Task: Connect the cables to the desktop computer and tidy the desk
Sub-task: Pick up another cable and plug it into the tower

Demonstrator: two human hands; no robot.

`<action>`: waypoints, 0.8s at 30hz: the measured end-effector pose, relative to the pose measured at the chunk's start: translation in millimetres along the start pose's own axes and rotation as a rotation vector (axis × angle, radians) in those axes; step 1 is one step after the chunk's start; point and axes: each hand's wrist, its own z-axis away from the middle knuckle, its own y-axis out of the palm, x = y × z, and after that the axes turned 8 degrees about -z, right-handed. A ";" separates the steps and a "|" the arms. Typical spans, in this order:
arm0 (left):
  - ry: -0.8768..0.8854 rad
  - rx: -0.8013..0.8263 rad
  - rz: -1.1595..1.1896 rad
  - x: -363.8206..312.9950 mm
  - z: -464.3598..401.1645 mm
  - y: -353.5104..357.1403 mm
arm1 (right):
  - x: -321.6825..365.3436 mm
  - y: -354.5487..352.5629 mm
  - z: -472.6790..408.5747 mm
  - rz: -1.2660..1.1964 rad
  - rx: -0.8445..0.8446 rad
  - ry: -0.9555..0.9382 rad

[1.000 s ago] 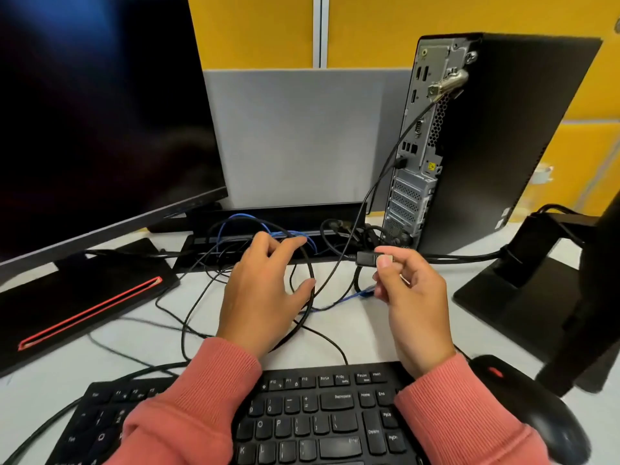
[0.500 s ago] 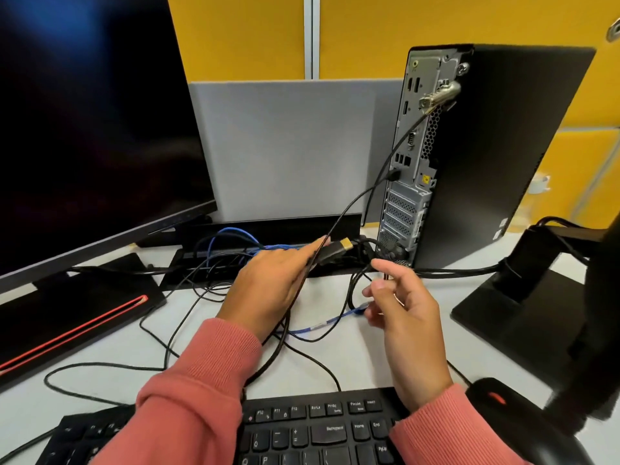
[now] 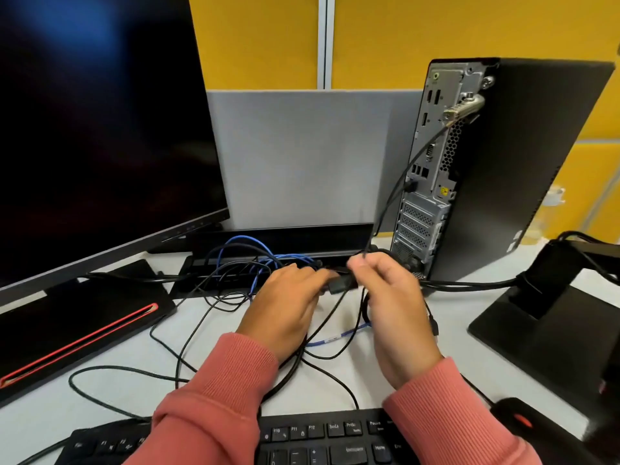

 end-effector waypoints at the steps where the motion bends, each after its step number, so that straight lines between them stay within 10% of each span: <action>1: -0.102 -0.031 0.167 -1.0 -0.4 -1.4 | 0.6 -3.0 0.4 -0.034 -0.017 0.022; 10: -0.473 -0.303 1.084 -4.7 -10.9 -19.4 | -6.8 -7.5 0.4 0.030 -0.030 -0.009; 19: -0.318 -0.209 1.149 -16.2 -7.9 -19.1 | -6.1 1.1 8.5 0.349 -0.128 -0.299; 24: -0.292 -0.214 1.186 -19.9 -8.6 -18.5 | 7.3 17.6 19.2 0.374 0.133 -0.459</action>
